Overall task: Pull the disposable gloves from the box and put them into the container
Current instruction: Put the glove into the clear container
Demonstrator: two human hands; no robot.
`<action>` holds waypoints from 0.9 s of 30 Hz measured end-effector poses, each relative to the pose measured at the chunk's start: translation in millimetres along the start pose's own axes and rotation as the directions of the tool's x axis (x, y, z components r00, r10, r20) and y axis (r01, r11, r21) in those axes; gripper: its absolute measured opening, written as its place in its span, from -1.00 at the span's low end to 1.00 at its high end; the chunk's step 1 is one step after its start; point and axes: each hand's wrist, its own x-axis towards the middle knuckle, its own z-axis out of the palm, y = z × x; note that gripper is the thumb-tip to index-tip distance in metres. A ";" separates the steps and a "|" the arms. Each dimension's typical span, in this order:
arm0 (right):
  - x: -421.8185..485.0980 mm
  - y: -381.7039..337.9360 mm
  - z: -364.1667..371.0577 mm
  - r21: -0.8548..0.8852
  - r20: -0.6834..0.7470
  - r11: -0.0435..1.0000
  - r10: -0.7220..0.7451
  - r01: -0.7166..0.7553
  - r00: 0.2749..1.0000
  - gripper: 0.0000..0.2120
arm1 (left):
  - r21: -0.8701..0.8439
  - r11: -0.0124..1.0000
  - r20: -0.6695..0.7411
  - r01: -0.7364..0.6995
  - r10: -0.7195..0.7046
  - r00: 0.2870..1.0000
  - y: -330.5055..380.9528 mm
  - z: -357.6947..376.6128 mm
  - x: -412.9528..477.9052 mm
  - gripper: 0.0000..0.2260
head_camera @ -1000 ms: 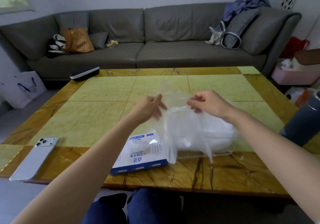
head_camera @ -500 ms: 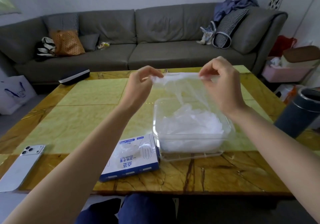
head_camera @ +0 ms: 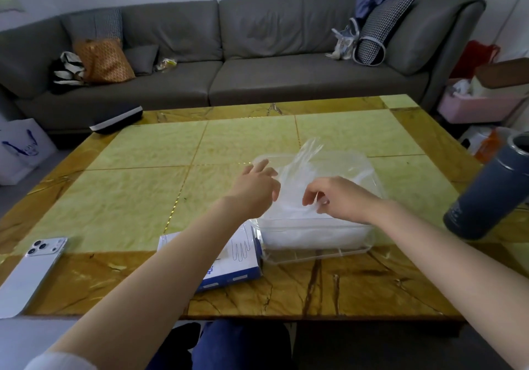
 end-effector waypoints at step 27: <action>38.4 28.4 5.0 -0.550 0.393 0.824 0.401 -0.137 0.828 -0.43 | 0.143 0.988 0.636 -0.057 -0.047 0.770 20.5 35.5 53.2 -0.71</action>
